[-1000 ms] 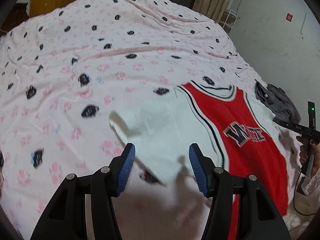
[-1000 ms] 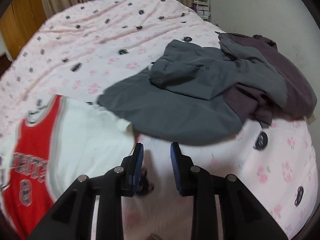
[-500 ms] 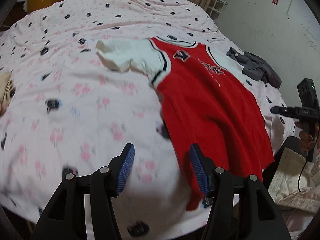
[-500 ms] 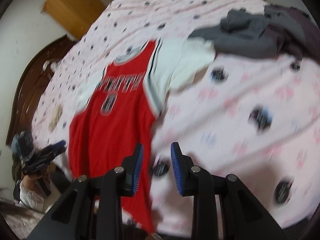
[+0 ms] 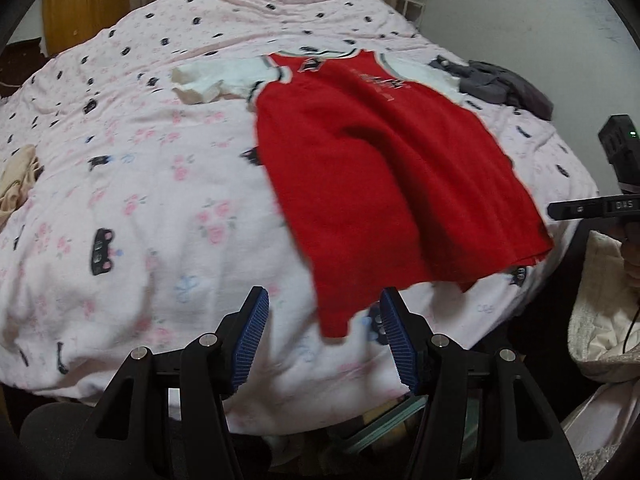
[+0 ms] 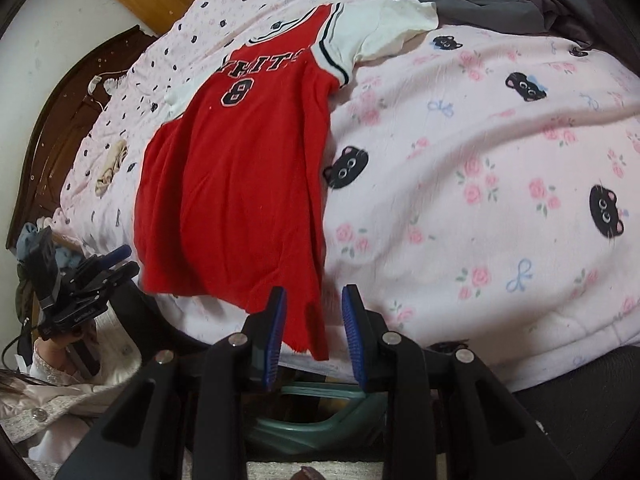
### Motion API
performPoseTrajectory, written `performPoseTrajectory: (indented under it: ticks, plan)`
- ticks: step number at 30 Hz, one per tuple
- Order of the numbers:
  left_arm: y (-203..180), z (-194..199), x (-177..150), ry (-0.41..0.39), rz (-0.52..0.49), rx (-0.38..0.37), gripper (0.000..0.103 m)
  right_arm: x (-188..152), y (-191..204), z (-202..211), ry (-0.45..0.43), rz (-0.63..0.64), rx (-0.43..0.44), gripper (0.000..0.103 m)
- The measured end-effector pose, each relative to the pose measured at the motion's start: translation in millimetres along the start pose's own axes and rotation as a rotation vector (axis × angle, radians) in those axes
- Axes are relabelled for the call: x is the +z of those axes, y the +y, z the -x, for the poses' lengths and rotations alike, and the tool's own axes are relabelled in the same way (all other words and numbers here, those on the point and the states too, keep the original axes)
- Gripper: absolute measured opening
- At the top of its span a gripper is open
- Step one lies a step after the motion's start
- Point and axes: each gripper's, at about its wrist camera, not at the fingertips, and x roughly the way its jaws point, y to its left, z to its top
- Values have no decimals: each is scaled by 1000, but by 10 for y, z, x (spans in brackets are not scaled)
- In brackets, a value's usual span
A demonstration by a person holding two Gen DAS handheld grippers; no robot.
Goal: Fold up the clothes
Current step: 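Move both grippers to the red jersey hem and grasp it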
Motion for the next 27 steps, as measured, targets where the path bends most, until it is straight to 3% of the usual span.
performPoseTrajectory:
  ticks: [3,7,15,24,27]
  plan:
    - [-83,-48,11,-19,-12,-27,52,-52,20,-14,7,6,-5,30]
    - [-181,-100,23,-43,-29,-56,38,-69,53,7,2,14,-12,30]
    - [-140,-197,57,-32,-13,-16,31,-99,30,31,-7,-1,-7,30]
    - [-183,-226,45,-27,-34,73,6,-116,-9,-2,-5,-21,-3,30]
    - [-138,-181,47,-38,-10,69,4,-116,-14,-18,-4,-23,-4,30]
